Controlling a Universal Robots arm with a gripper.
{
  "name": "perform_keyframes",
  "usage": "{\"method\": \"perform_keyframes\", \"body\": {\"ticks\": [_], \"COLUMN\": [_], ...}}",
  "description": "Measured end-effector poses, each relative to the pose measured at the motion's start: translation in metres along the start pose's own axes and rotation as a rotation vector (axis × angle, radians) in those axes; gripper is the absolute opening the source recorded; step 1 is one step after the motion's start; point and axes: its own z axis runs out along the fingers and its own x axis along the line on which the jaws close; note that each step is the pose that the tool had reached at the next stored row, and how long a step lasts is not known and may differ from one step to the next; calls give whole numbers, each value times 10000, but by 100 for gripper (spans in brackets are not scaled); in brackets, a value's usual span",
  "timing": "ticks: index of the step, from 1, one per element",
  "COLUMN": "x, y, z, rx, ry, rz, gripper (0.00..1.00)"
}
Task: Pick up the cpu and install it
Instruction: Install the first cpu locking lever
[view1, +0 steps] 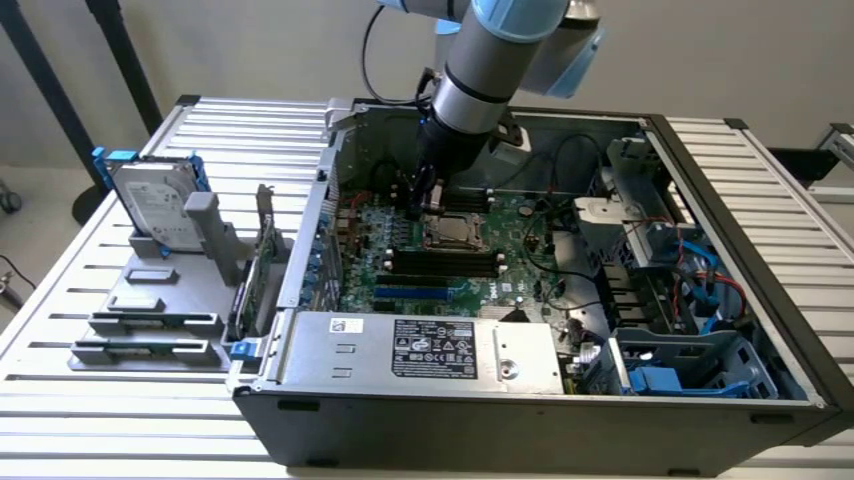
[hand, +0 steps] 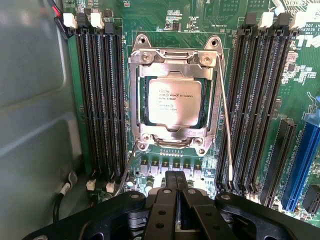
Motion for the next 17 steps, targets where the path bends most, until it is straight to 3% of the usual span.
{"method": "perform_keyframes", "body": {"ticks": [6, 8, 12, 17], "x": [-1, 2, 10, 17], "y": [-38, -107, -218, -276], "z": [8, 7, -45, -100], "rx": [0, -1, -8, -39], "ry": [5, 58, 323, 701], "rz": [-6, -14, 0, 177], "gripper": [11, 11, 11, 11]}}
